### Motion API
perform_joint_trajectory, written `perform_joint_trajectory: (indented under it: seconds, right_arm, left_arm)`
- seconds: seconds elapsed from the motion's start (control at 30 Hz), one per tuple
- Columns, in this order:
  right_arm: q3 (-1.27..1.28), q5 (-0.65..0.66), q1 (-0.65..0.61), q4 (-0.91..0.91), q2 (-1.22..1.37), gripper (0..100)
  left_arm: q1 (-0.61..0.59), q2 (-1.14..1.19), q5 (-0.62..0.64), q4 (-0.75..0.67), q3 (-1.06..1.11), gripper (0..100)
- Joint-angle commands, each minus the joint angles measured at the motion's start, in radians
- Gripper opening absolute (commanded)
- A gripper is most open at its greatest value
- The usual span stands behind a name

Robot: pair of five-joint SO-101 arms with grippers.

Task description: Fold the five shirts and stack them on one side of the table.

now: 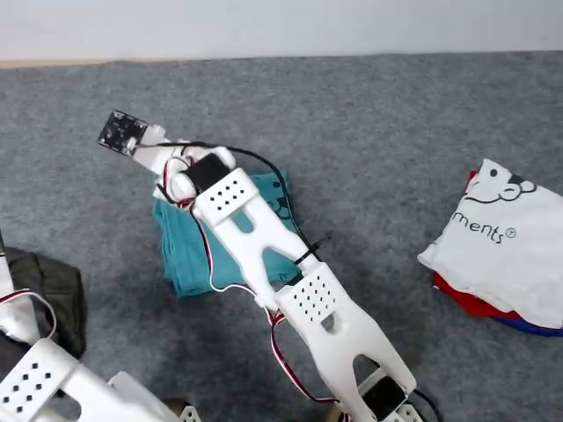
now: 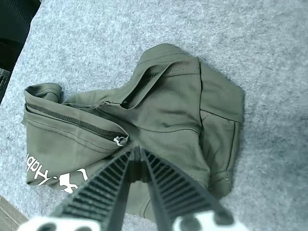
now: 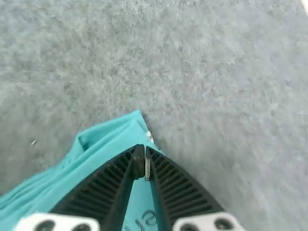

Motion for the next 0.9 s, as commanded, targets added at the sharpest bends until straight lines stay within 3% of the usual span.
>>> perform_joint_trajectory:
  seconds: [0.0, 0.2, 0.27, 0.4, 0.57, 0.73, 0.87]
  right_arm:
    - [-0.155, 0.005, -0.004, 0.131, -0.084, 1.0]
    - [-0.281, -0.02, 0.002, 0.414, -0.084, 1.0]
    - [-0.308, -0.06, 0.016, 0.504, -0.085, 1.0]
    - [-0.273, -0.169, 0.099, 0.501, -0.124, 0.9]
    - [0.023, -0.242, 0.159, 0.503, -0.297, 0.9]
    - [0.431, -0.367, 0.197, 0.496, -0.544, 2.2]
    - [0.621, -0.514, 0.186, 0.495, -0.625, 17.1]
  left_arm:
    - [0.006, -0.011, 0.008, -0.015, -0.01, 1]
    - [0.006, -0.011, 0.017, -0.011, -0.021, 1]
    - [0.009, -0.011, 0.075, 0.02, -0.056, 1]
    - [0.117, -0.006, 0.141, 0.124, -0.153, 1]
    - [0.295, -0.006, 0.238, 0.196, -0.225, 1]
    - [0.334, -0.005, 0.262, 0.199, -0.228, 1]
    - [0.334, -0.005, 0.258, 0.196, -0.209, 1]
